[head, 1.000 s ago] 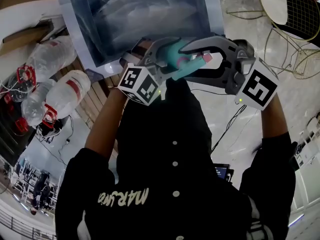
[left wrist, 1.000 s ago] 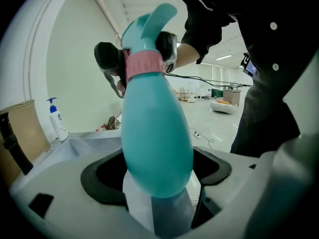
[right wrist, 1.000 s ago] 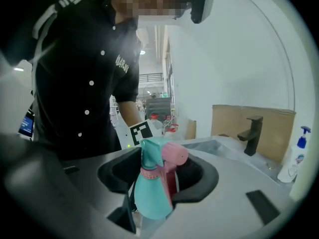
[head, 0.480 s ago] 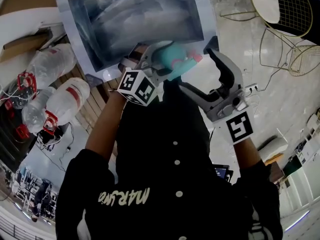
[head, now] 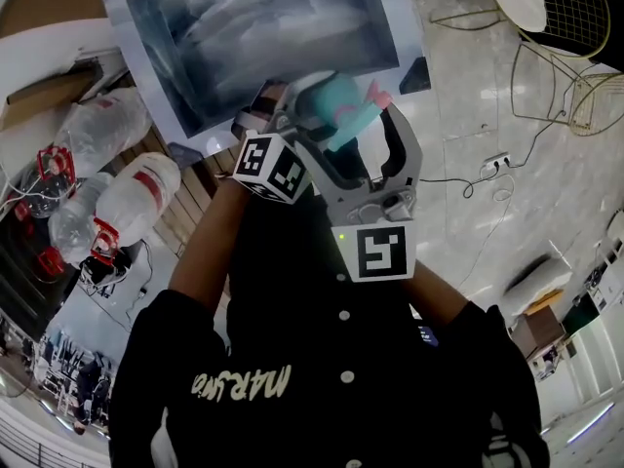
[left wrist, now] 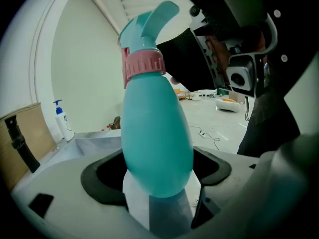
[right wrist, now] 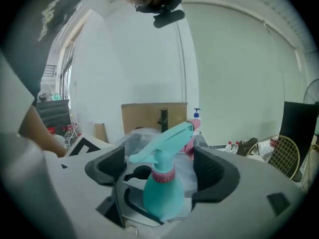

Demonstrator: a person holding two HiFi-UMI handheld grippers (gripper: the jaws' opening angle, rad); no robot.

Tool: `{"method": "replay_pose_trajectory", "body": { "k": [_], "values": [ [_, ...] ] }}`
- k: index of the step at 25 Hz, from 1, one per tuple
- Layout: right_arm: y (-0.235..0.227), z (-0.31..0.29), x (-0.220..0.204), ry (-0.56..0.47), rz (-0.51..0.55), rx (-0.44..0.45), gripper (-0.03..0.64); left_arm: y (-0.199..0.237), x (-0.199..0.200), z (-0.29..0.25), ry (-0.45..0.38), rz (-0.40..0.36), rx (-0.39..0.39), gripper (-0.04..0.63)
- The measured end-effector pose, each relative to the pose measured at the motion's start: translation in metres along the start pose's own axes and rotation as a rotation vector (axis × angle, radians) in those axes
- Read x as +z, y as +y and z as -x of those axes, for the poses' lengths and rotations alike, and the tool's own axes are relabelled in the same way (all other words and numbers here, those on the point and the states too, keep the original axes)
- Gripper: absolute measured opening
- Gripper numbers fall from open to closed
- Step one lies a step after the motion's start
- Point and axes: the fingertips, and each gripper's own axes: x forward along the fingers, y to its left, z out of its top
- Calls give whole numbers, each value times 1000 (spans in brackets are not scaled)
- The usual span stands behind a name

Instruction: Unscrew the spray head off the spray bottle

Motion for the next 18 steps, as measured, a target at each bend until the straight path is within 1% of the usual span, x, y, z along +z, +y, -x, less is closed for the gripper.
{"method": "replay_pose_trajectory", "body": {
  "k": [3,5,7,9,11,12,14,16,18],
  "values": [
    [0,-7,-4,18,40,-10,431,0,-1,-1,8,1,2,407],
    [-1,-11,-3,8,57,-3,404,0,-3,-1,17,-2,3,406],
    [-3,-14,-1,-13,88,3,351,1,-1,-1,17,1,9,405],
    [-6,-17,-1,-26,131,6,278,2,0,-1,19,8,16,406],
    [-9,-17,-3,-25,154,-3,239,2,0,-1,20,22,20,405],
    [-10,-16,-4,-25,160,-14,205,2,0,-1,21,27,21,405],
    [-9,-15,-4,-29,173,-24,190,2,0,-1,23,29,24,405],
    [-4,-14,-5,-25,191,-1,157,1,0,-1,24,28,26,407],
    [0,-14,-5,-39,209,55,143,1,0,-1,24,28,24,405]
  ]
}}
